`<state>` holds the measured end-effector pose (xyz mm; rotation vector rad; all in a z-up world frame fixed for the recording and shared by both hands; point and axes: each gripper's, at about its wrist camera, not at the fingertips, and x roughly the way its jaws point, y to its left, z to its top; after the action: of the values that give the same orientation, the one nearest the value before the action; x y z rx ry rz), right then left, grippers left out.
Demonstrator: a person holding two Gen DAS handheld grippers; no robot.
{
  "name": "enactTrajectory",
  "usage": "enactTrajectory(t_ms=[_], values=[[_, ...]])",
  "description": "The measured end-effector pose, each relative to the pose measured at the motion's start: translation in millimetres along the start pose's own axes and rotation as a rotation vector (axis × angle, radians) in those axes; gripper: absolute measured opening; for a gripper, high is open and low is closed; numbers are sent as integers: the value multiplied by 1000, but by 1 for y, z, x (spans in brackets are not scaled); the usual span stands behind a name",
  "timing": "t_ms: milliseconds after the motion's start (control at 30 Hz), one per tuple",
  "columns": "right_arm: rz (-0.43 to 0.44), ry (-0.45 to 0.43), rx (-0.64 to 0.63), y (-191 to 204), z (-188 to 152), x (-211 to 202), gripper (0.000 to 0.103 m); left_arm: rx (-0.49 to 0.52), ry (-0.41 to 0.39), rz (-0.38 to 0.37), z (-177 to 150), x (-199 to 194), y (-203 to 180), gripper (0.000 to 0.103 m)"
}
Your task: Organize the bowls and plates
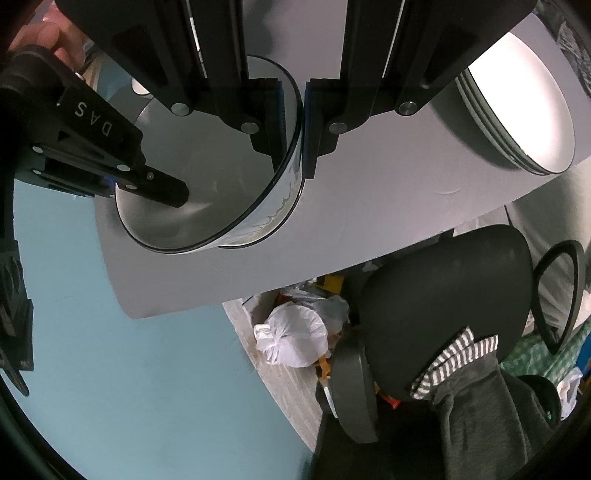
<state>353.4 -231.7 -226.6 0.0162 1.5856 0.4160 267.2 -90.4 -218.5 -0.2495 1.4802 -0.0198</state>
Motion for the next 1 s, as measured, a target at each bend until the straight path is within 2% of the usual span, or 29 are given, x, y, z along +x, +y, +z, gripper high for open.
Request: enactTrajectory(t_ms=[800,867,933,1000], values=[[-70,71,-30,1,5,10,11,8,36,11,6,17,3,8],[-91,66,-37,3,6,7,14,16,36,13,6,16,2,12],[-120,62,-45,4,8,4,21,28,23,33,7,13,0,15],[-119,65,-49,4,10,3,21,39,6,52,7,10,-1,21]])
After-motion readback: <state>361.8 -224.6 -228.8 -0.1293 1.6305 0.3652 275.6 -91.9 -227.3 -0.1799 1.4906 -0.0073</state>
